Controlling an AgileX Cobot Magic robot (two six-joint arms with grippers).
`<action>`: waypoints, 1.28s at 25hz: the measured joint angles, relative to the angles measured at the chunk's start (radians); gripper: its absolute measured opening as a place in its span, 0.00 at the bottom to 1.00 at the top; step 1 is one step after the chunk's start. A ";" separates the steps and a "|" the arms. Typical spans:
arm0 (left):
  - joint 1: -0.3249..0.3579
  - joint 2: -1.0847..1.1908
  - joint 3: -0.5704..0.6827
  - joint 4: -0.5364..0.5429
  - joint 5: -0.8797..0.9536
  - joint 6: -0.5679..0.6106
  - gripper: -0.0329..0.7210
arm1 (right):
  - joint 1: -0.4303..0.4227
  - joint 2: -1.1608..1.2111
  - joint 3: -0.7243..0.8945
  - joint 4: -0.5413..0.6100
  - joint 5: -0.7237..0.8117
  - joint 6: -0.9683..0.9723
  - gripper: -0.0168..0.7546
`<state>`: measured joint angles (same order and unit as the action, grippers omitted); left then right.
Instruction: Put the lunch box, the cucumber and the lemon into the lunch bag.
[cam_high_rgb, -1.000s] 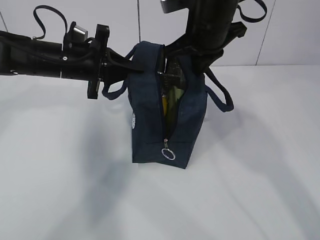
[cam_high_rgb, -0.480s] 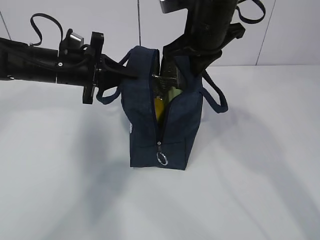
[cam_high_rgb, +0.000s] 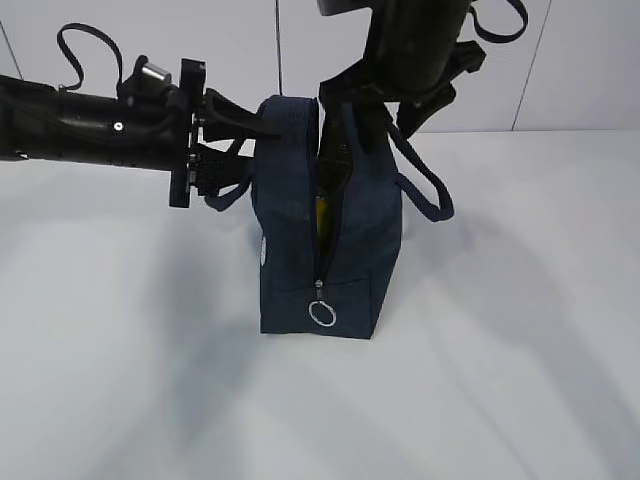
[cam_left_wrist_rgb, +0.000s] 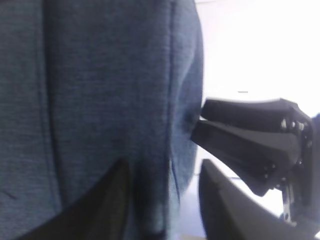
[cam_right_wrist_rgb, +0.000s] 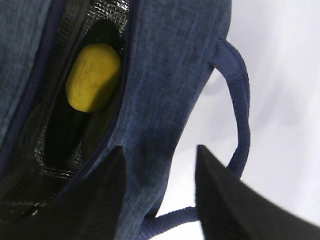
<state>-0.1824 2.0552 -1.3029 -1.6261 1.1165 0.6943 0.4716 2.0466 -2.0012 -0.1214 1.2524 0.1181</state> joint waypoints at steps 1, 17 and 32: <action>0.000 0.000 0.000 -0.002 0.007 0.000 0.52 | 0.000 0.000 -0.008 0.002 0.000 0.000 0.54; 0.168 -0.096 -0.002 0.008 0.041 0.000 0.57 | 0.000 -0.076 -0.078 0.076 0.000 -0.064 0.60; 0.140 -0.366 -0.240 0.982 0.101 -0.296 0.43 | 0.001 -0.232 -0.037 0.252 0.004 -0.073 0.61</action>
<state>-0.0420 1.6887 -1.5428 -0.6442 1.2176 0.3987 0.4723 1.8148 -2.0386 0.1302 1.2559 0.0447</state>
